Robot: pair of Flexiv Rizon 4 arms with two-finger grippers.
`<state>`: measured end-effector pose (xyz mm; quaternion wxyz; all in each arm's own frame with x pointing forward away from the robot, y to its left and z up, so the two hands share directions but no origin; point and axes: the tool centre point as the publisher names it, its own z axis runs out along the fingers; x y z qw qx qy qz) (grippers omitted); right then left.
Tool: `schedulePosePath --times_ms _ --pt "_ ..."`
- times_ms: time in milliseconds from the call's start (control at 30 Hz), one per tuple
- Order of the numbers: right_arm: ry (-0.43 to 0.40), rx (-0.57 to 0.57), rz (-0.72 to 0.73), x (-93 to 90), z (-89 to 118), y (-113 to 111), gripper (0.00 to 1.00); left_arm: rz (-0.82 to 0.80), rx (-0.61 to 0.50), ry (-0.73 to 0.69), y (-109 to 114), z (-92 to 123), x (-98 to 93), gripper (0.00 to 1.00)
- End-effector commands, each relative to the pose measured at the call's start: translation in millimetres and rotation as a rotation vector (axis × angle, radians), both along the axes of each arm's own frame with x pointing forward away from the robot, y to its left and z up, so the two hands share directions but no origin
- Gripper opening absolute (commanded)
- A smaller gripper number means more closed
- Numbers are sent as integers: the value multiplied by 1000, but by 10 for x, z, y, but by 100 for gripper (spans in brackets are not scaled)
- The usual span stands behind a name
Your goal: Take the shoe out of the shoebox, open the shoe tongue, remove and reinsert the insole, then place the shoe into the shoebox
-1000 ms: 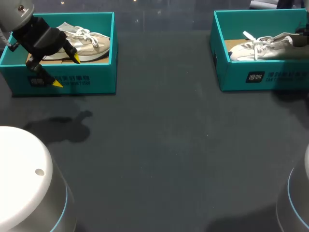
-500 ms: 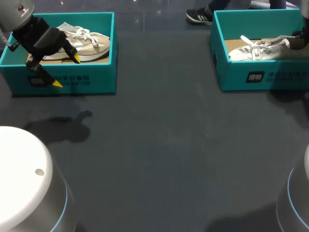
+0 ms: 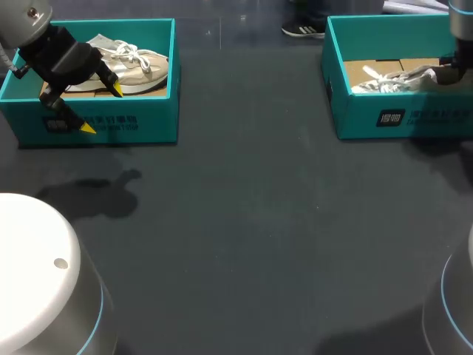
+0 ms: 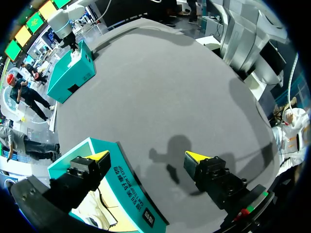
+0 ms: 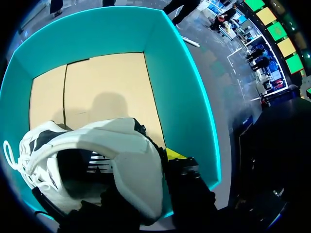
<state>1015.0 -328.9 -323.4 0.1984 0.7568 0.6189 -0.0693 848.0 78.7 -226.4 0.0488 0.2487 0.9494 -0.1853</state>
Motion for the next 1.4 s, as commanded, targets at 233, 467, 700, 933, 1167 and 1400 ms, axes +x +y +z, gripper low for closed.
schedulePosePath --times_ms 233,467,700,933,1167,1400 --pt "20 10 11 97 -95 -8 0 0 2 -3 5 2 -13 100" --pt "36 13 5 134 -172 -18 0 0 2 -3 5 2 -13 100" --pt "65 45 19 189 -267 -48 0 0 2 -3 5 2 -13 100" --pt "92 65 28 203 -340 -57 0 0 2 -3 5 2 -13 100" --pt "103 70 28 201 -352 -63 9 0 2 -3 5 2 -13 100" --pt "114 79 23 193 -367 -71 19 0 2 -3 5 2 -13 100"
